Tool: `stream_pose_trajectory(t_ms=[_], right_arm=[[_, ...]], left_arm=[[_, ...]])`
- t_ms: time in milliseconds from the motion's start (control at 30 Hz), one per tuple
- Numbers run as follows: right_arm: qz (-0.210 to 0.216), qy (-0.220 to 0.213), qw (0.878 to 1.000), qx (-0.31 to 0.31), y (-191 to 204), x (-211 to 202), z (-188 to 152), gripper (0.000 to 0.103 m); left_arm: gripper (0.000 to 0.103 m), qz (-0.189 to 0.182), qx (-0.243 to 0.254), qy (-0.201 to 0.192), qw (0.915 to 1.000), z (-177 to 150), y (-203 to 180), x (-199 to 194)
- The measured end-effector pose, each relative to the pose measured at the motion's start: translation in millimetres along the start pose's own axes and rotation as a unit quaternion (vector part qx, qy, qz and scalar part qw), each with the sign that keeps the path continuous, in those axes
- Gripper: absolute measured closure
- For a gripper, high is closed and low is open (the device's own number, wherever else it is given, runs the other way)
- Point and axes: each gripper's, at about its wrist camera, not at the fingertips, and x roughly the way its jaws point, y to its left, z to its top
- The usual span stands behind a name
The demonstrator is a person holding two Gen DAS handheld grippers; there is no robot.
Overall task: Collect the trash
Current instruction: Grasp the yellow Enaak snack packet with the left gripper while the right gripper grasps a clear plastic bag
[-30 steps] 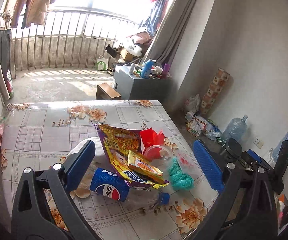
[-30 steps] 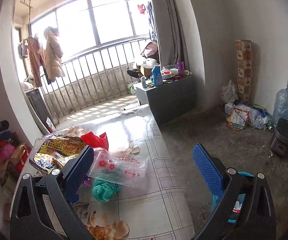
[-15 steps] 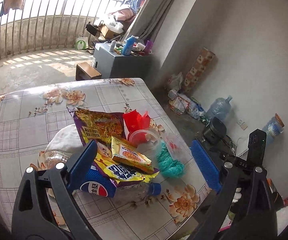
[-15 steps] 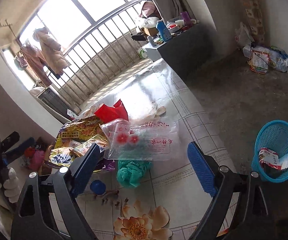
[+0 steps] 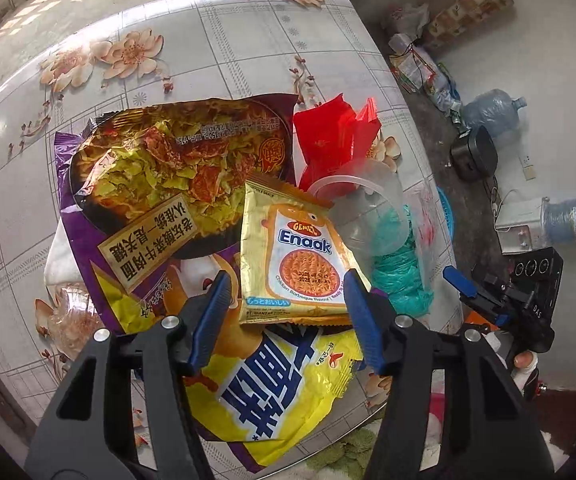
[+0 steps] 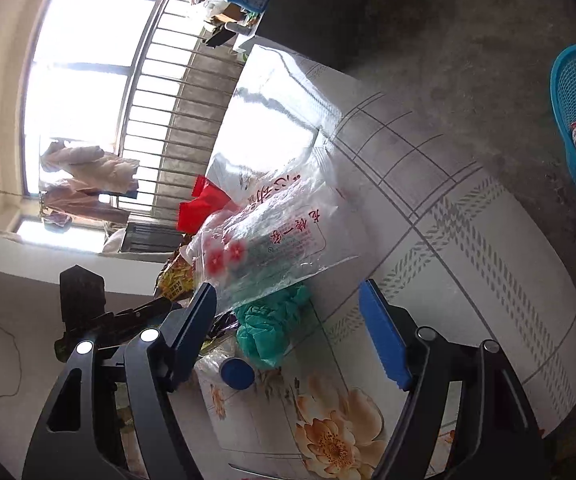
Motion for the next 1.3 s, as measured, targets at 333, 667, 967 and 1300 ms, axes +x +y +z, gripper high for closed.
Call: stream_pose_trajectory(t_ms=[333,667,967,1300], right_arm=[[0.055,0.009,0.995,0.078,-19.5,31.3,5.5,0.044],[0.093,0.015,0.983,0.157,-33.4,44.7,5.9,0.066],[0.128,0.005,0.969,0.213,-53.9,48.1,0.7,0.094],[0.166,-0.005,0.966,0.196,-50.3,27.5,-5.3,0.1]], left_arm=[[0.05,-0.017,-0.009,0.044,0.9988,-1.3,7.5,33.1],[0.084,-0.025,0.008,0.05,0.9984,1.2,2.9,59.8],[0.096,-0.052,0.011,0.011,0.9985,-0.8,15.3,47.5],[0.1,-0.085,0.013,-0.075,0.9935,-29.8,24.1,-11.9]])
